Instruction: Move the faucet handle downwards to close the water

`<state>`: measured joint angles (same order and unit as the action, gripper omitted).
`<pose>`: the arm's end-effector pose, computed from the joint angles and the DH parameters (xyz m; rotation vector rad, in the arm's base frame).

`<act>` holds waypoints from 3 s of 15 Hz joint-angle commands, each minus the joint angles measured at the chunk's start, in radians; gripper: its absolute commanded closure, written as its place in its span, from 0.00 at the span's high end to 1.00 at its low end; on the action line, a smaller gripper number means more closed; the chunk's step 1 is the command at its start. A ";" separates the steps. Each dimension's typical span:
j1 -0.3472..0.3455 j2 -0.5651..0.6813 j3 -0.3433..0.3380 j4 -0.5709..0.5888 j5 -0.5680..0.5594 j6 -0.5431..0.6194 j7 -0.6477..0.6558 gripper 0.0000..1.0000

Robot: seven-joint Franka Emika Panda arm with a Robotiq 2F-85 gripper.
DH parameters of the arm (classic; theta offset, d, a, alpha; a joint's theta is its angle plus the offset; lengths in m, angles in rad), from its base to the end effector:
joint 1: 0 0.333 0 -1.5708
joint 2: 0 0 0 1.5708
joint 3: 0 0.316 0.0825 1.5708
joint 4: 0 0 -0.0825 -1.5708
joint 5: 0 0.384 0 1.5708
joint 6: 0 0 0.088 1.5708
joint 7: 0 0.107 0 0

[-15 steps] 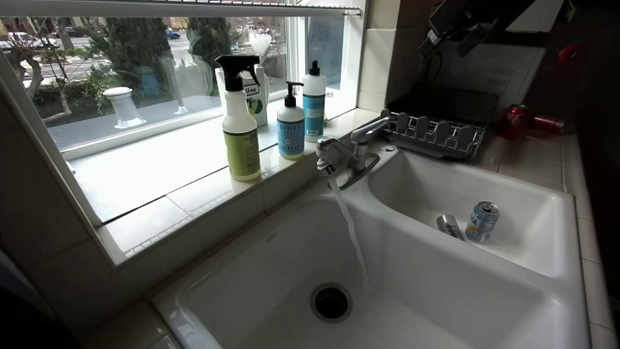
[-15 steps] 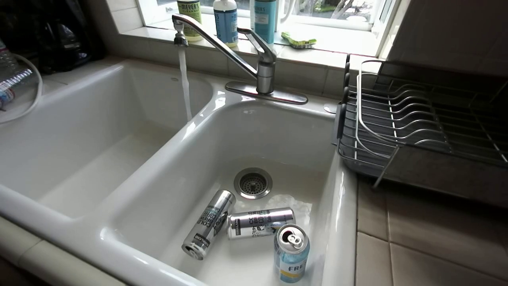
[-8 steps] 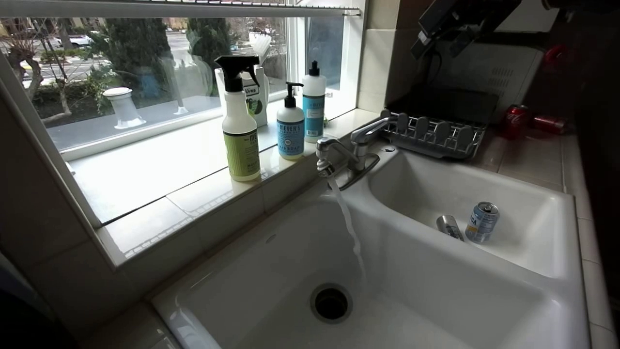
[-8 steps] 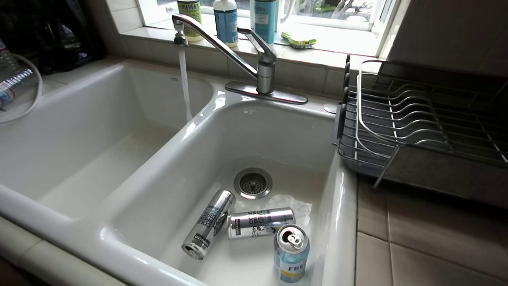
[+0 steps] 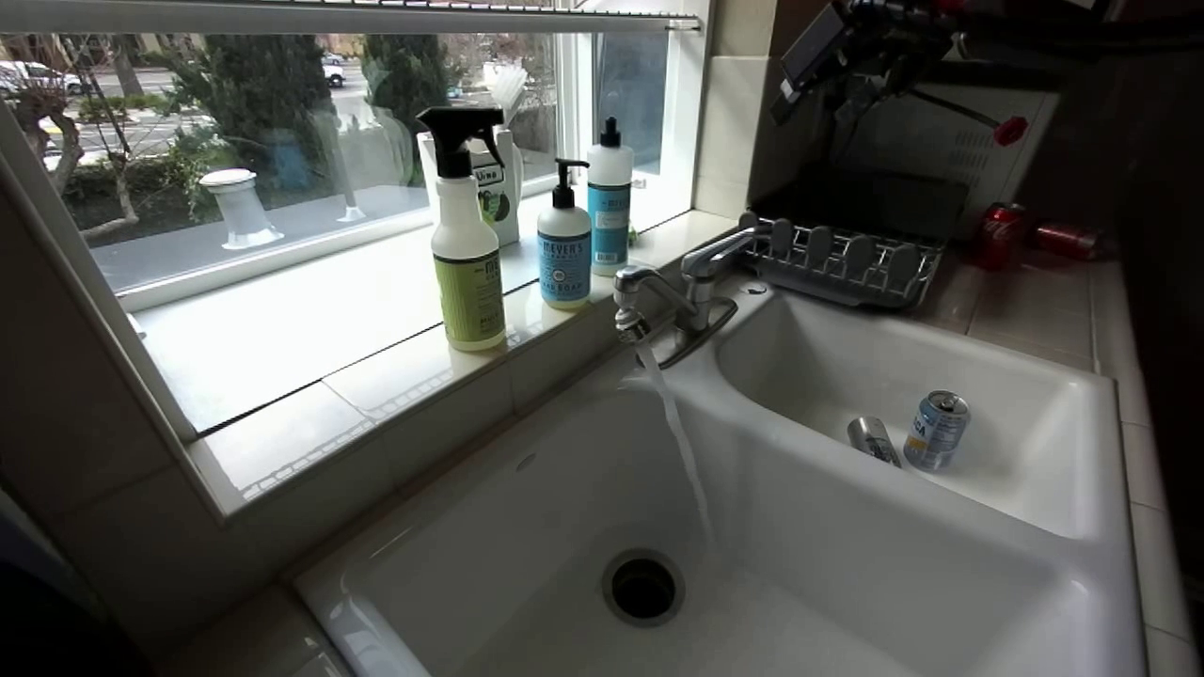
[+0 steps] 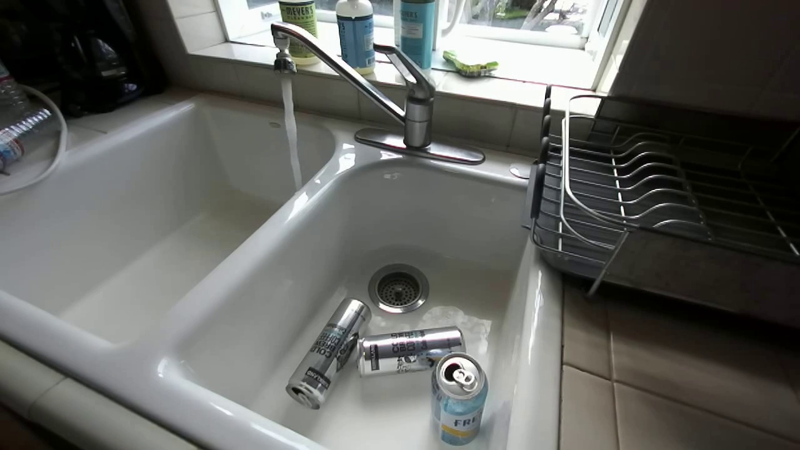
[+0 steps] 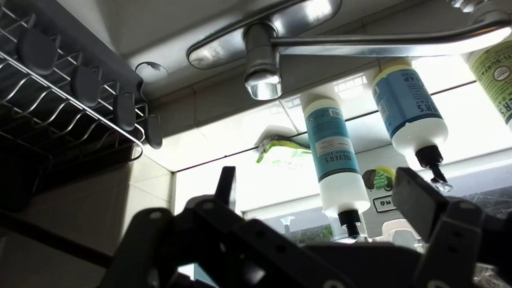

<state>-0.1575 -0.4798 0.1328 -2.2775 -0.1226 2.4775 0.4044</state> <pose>0.4571 -0.0004 0.6153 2.8742 -0.5116 1.0522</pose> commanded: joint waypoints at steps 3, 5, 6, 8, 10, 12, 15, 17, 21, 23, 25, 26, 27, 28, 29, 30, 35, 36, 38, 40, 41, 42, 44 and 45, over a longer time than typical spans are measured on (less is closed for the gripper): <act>0.002 0.140 -0.037 0.046 -0.008 0.071 -0.035 1.00; 0.005 0.170 -0.051 0.049 -0.005 0.086 -0.043 0.74; 0.004 0.180 -0.059 0.046 -0.008 0.099 -0.049 0.73; 0.007 0.200 -0.073 0.039 -0.005 0.137 -0.063 0.63; 0.011 0.218 -0.084 0.032 -0.002 0.172 -0.079 0.46; 0.017 0.233 -0.094 0.023 0.006 0.208 -0.099 0.30; 0.029 0.256 -0.104 0.008 0.023 0.237 -0.123 0.08; 0.039 0.269 -0.110 -0.001 0.037 0.252 -0.138 0.00; 0.056 0.285 -0.118 -0.020 0.066 0.261 -0.163 0.00; 0.060 0.290 -0.121 -0.032 0.075 0.263 -0.166 0.00; 0.062 0.291 -0.121 -0.045 0.078 0.248 -0.160 0.00; 0.060 0.289 -0.119 -0.053 0.076 0.242 -0.151 0.00; 0.059 0.289 -0.119 -0.056 0.074 0.243 -0.146 0.00; 0.059 0.289 -0.119 -0.064 0.075 0.245 -0.143 0.00; 0.059 0.290 -0.119 -0.069 0.078 0.247 -0.142 0.00; 0.062 0.295 -0.121 -0.075 0.088 0.254 -0.148 0.00; 0.071 0.329 -0.129 -0.088 0.136 0.310 -0.167 0.00; 0.070 0.338 -0.130 -0.091 0.139 0.322 -0.171 0.00; 0.072 0.353 -0.134 -0.095 0.148 0.341 -0.181 0.00; 0.071 0.367 -0.136 -0.104 0.144 0.355 -0.186 0.00; 0.076 0.371 -0.139 -0.108 0.156 0.355 -0.197 0.00; 0.075 0.375 -0.139 -0.113 0.155 0.353 -0.197 0.00; 0.071 0.380 -0.141 -0.120 0.149 0.338 -0.191 0.00; 0.069 0.382 -0.141 -0.121 0.145 0.337 -0.186 0.00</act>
<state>-0.0982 -0.1265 0.0111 -2.3402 0.0098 2.8172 0.2304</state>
